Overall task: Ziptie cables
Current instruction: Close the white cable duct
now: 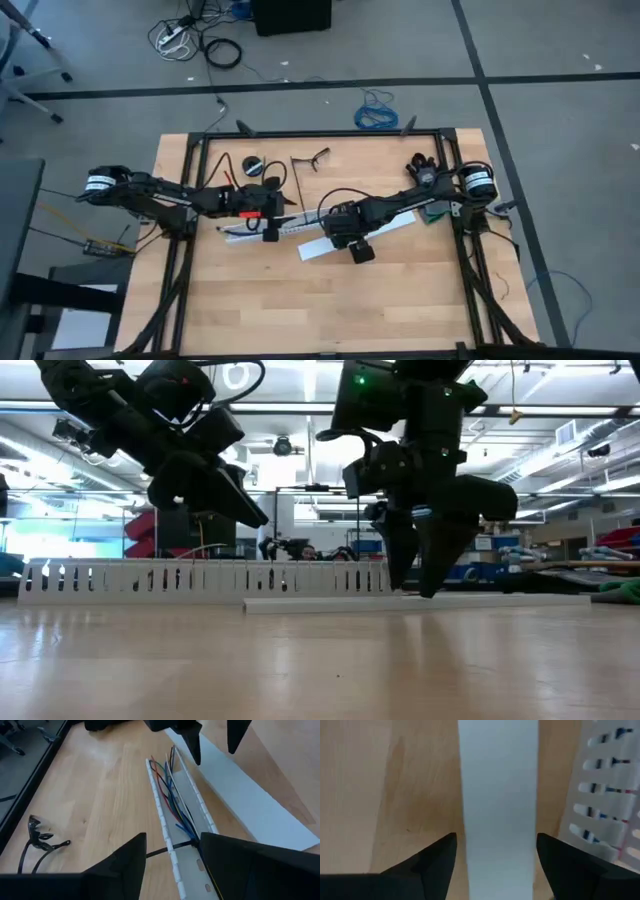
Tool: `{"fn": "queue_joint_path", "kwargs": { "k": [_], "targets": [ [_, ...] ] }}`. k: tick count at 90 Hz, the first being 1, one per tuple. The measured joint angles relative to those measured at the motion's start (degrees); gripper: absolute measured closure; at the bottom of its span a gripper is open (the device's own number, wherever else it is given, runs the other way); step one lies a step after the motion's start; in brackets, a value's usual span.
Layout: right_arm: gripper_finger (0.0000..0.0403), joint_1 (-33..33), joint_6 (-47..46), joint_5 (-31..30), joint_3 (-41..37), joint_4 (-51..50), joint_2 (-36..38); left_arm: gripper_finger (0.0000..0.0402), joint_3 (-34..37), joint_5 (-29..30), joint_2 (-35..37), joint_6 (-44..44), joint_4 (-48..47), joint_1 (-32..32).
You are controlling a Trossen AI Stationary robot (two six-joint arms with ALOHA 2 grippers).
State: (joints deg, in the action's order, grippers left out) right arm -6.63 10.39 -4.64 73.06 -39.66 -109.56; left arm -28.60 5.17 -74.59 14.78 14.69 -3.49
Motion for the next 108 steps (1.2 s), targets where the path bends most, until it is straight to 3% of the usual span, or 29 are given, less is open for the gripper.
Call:
{"fn": "queue_joint_path", "kwargs": {
  "k": [63, 108],
  "targets": [
    [0.0163, 0.83, -0.7, 2.8, -2.8, 3.32, 0.22, 0.0218, -0.01, -0.02, 0.0, -0.23, -0.01, 0.0],
    [0.0153, 1.46, -2.8, 4.59, -3.87, 4.02, 0.11, 0.0218, 0.0, -0.02, 0.0, -0.47, 0.01, 0.0]
  ]
}}
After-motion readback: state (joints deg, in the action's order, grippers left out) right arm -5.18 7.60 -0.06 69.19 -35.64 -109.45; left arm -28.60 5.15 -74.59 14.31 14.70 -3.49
